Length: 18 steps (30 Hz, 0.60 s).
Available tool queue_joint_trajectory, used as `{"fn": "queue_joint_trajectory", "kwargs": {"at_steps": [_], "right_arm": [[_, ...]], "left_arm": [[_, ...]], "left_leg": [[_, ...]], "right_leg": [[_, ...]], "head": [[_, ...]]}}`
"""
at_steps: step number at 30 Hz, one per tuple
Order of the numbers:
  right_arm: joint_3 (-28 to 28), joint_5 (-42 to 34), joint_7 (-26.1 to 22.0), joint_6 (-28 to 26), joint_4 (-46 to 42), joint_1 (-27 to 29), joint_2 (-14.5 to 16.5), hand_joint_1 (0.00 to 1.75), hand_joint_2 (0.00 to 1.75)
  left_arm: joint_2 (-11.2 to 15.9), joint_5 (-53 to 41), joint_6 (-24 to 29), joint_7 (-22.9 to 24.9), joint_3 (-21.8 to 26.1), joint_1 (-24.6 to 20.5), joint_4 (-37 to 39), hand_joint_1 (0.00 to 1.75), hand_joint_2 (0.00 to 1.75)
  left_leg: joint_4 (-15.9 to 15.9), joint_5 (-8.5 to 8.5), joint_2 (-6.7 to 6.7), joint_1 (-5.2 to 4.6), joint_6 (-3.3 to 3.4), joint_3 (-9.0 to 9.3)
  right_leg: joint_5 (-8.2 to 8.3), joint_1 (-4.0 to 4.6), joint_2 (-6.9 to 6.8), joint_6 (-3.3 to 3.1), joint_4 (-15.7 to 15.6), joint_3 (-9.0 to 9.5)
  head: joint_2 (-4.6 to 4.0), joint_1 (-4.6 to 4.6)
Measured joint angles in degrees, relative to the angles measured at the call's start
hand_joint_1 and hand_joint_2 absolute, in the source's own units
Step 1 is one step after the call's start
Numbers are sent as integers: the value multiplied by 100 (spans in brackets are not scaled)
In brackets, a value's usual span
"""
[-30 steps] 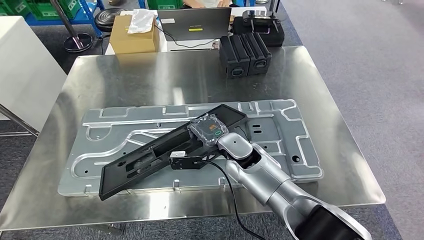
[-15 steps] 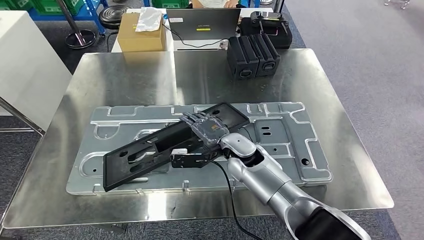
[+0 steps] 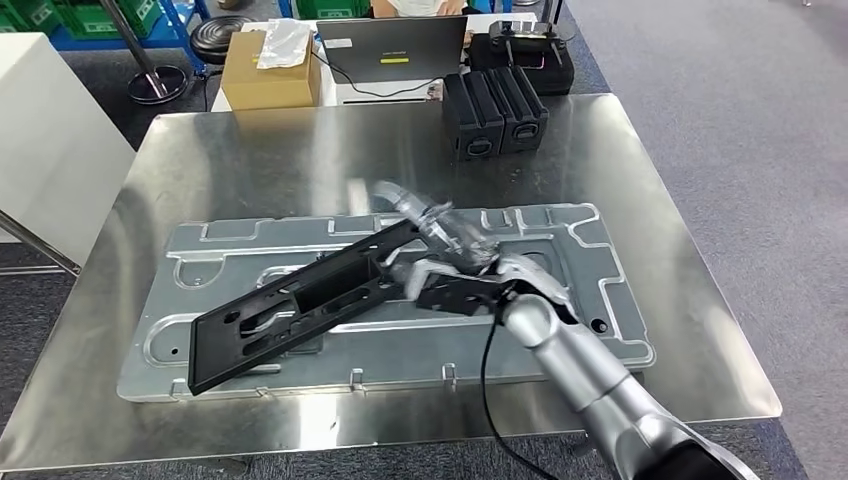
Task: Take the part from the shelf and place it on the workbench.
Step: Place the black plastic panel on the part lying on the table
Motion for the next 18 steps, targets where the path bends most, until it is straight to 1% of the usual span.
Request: {"fn": "queue_joint_trajectory", "kwargs": {"at_steps": [1,2,4,5,6,7,9,10,11,12,13,14,15,16,17,18], "right_arm": [[-160,-53,-116,-188,-231,128,-64,0,0],[-331,-81,-234,-404,-477,280,-123,0,0],[-683,-40,-442,-894,-980,635,-211,0,0],[-893,15,-537,-1177,-1248,829,-247,0,0],[-1117,79,-612,-1429,-1499,1015,-280,0,0],[-1355,158,-665,-1660,-1730,1198,-322,0,0],[-1824,355,-718,-2066,-2071,1573,-415,0,0],[-2077,487,-727,-2283,-2198,1782,-468,0,0],[-2339,620,-733,-2498,-2300,1994,-520,0,0],[-2620,751,-745,-2699,-2388,2202,-572,0,0],[-2913,873,-762,-2869,-2463,2397,-621,0,0],[-3209,978,-782,-3001,-2531,2580,-668,0,0],[-3506,1067,-807,-3100,-2593,2759,-707,0,0],[-3795,1160,-824,-3179,-2649,2941,-737,0,0],[-4066,1260,-819,-3249,-2697,3126,-761,0,0],[-4307,1372,-797,-3308,-2734,3308,-781,0,0]], "left_arm": [[0,-2,-14,-23,15,3,0,0,0],[0,0,-25,-42,35,8,0,0,0],[-1,22,-32,-65,87,24,0,0,0],[-3,37,-26,-70,121,27,0,0,0],[-4,47,-15,-73,155,27,0,0,0],[-6,54,1,-74,188,25,-1,0,0],[-7,66,37,-76,252,19,-1,0,0],[-8,71,53,-77,284,19,-2,0,0],[-10,75,67,-77,314,20,-2,0,0],[-17,75,78,-77,341,22,-1,0,0],[-25,74,86,-77,366,23,-1,0,0],[-35,64,93,-79,389,25,-1,0,0],[-46,53,97,-80,410,25,0,0,0],[-54,37,102,-80,428,25,0,0,0],[-60,14,106,-79,442,28,-1,0,0],[-64,-4,108,-78,453,30,0,0,0]], "left_leg": [[-164,20,-5,-9,31,75],[-204,-15,-13,-21,67,97],[-243,-18,-23,-19,146,110],[-266,-14,-26,-14,188,128],[-293,-5,-25,-7,232,147],[-312,2,-21,-2,268,164],[-317,7,-20,-8,304,172],[-316,7,-25,-10,308,173],[-315,4,-34,-11,309,174],[-314,1,-45,-12,309,176],[-313,-3,-55,-12,306,179],[-313,-8,-65,-14,300,177],[-302,-13,-74,-25,289,172],[-295,-14,-81,-36,271,165],[-296,-10,-86,-45,251,159],[-297,-2,-91,-55,228,160]], "right_leg": [[-13,10,-1,28,14,-6],[-17,20,-4,54,16,-13],[-38,12,-8,107,13,-6],[-92,3,-7,137,67,-19],[-200,-6,-5,166,225,-85],[-357,-18,-2,192,494,-209],[-684,-27,-1,227,1214,-573],[-750,-32,-1,239,1462,-711],[-705,-35,-2,244,1520,-759],[-558,-35,-2,241,1363,-701],[-344,-34,-3,230,1024,-549],[-154,-31,-3,211,618,-363],[-14,-18,-3,194,281,-210],[60,-4,-2,180,66,-114],[76,10,-1,169,-21,-80],[88,21,-2,159,-27,-81]], "head": [[0,3],[1,5],[1,6],[1,7],[0,8],[0,11],[0,14],[1,14],[1,13],[1,13],[1,13],[1,13],[1,12],[1,10],[1,8],[1,7]]}}
